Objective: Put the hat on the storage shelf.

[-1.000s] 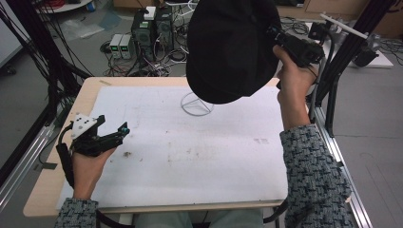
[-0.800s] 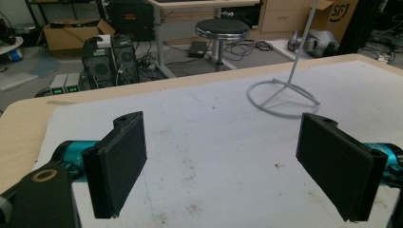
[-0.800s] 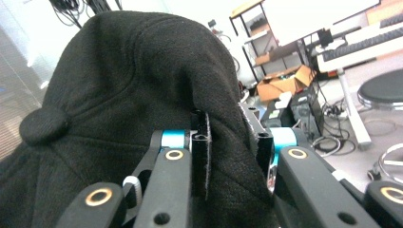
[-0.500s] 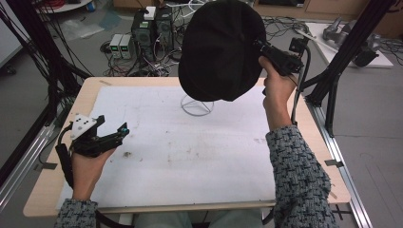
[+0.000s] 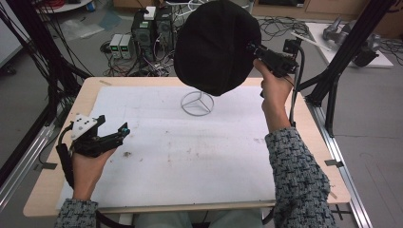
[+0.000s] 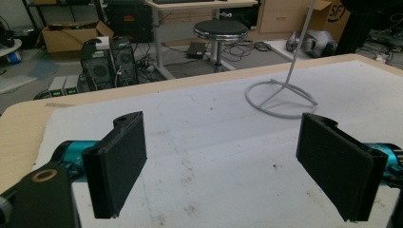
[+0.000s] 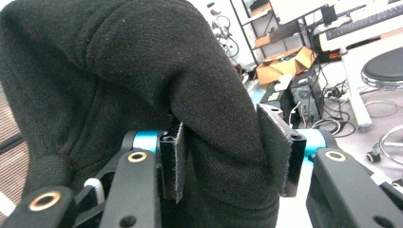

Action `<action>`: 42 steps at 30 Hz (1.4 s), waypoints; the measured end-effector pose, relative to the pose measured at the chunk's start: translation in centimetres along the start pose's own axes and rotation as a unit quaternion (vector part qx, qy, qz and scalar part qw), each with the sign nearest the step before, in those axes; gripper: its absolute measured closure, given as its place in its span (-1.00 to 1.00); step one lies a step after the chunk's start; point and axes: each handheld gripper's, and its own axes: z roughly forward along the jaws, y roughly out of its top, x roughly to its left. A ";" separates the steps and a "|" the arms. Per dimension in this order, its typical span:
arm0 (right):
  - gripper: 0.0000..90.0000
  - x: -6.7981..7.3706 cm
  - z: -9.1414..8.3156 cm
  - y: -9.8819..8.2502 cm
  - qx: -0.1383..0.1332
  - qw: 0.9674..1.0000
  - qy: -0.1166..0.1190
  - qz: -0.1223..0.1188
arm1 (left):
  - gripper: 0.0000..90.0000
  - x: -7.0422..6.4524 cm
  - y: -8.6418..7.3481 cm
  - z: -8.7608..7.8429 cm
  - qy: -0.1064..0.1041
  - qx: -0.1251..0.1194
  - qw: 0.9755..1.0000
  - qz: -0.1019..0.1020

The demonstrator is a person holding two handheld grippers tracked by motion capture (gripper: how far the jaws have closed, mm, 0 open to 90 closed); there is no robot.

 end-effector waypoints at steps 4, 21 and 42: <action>0.04 -0.1 -0.3 0.0 0.005 1.000 0.002 -0.005 | -0.62 0.0 0.0 0.0 0.000 -0.001 1.000 0.000; -0.57 -0.1 -5.8 -0.7 -0.035 0.995 -0.002 -0.096 | -0.62 -0.1 0.2 0.0 0.002 -0.003 1.000 0.000; -0.68 -2.2 -14.4 -8.1 -0.017 0.970 -0.106 -0.220 | -0.62 -0.4 0.3 -0.3 0.002 -0.012 1.000 0.005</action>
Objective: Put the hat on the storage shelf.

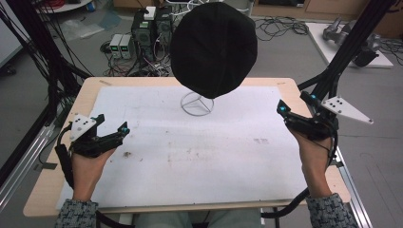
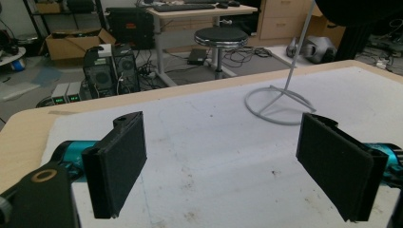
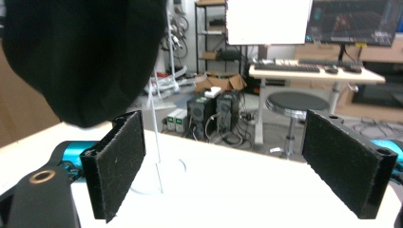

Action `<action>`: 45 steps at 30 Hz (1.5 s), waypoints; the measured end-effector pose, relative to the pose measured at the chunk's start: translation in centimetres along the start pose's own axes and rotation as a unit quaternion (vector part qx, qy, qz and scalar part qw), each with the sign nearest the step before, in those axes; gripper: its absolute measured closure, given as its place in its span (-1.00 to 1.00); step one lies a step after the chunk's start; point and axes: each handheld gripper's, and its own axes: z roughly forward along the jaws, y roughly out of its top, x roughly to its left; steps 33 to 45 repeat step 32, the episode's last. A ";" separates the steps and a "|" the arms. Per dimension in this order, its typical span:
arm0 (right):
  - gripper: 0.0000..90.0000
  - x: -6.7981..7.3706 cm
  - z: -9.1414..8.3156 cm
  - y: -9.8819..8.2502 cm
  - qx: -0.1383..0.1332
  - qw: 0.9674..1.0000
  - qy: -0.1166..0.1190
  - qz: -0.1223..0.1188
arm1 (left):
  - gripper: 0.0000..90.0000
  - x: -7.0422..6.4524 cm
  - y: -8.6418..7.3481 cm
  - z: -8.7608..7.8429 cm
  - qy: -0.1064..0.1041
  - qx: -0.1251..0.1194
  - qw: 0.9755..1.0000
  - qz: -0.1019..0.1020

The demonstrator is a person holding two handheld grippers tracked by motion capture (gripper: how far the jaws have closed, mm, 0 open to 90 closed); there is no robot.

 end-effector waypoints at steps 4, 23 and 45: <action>-0.72 -0.3 -0.8 -1.8 0.005 1.000 -0.013 0.006 | -0.62 -0.1 -0.1 0.1 0.000 -0.002 1.000 0.002; -0.73 -0.3 -1.3 -7.5 0.040 0.999 -0.020 0.016 | -0.62 0.1 -0.8 0.3 0.009 0.006 1.000 -0.003; -0.73 0.1 -1.0 -7.4 0.040 0.999 -0.013 0.010 | -0.62 0.1 -0.9 0.2 0.009 0.005 1.000 -0.002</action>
